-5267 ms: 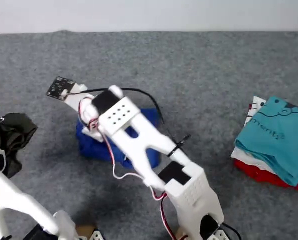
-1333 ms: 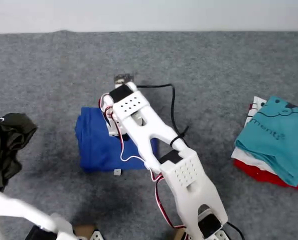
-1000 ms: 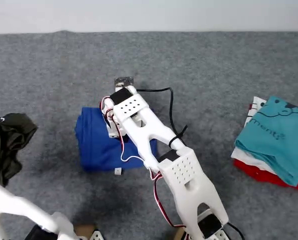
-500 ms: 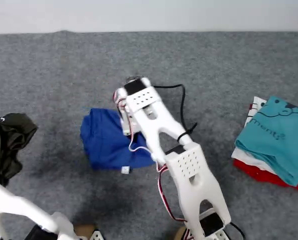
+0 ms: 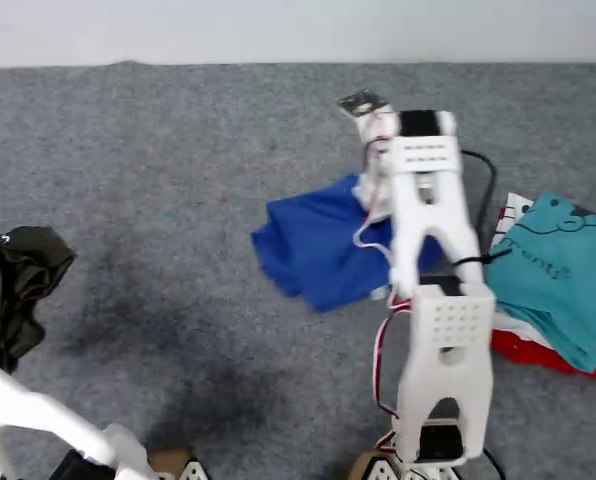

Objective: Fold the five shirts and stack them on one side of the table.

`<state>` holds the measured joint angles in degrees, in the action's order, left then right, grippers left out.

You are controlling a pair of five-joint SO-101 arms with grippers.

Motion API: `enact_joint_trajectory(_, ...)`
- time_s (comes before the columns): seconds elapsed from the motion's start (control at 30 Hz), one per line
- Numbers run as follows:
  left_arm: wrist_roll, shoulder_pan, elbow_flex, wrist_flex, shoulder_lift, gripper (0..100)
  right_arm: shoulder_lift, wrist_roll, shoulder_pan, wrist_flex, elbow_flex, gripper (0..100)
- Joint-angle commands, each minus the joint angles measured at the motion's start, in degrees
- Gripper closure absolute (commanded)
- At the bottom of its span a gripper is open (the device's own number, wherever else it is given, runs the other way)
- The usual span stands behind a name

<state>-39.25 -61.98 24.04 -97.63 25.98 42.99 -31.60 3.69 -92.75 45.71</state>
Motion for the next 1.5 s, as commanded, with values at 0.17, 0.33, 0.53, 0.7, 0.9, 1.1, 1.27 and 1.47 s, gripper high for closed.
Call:
enact_joint_trajectory(0.17,-0.09,0.35,-0.22,0.79,1.49,97,0.48,-21.63,-5.49,14.99,1.76,99.0)
enact_joint_trajectory(0.33,-0.09,0.0,-0.22,0.62,1.58,97,0.04,-19.6,-5.14,13.58,1.76,87.2)
enact_joint_trajectory(0.53,-0.09,0.0,-0.22,0.62,1.58,97,-6.9,-3.43,-3.47,5.85,1.76,77.4)
enact_joint_trajectory(0.7,-0.09,0.26,-0.13,0.62,1.41,97,-9.71,6.51,2.15,-3.65,1.76,83.1)
enact_joint_trajectory(0.9,-0.09,0.26,-0.13,0.62,1.41,97,-5.41,14.42,6.46,-3.47,1.41,99.3)
enact_joint_trajectory(1.1,-0.09,0.26,-0.13,0.88,1.32,97,5.93,18.9,8.31,1.63,1.76,98.8)
enact_joint_trajectory(1.27,-0.09,0.26,-0.13,0.88,1.32,97,6.99,20.66,12.26,-2.68,1.76,98.8)
enact_joint_trajectory(1.47,-0.09,0.26,-0.13,0.88,1.32,97,2.07,20.66,14.29,-6.37,1.76,98.8)
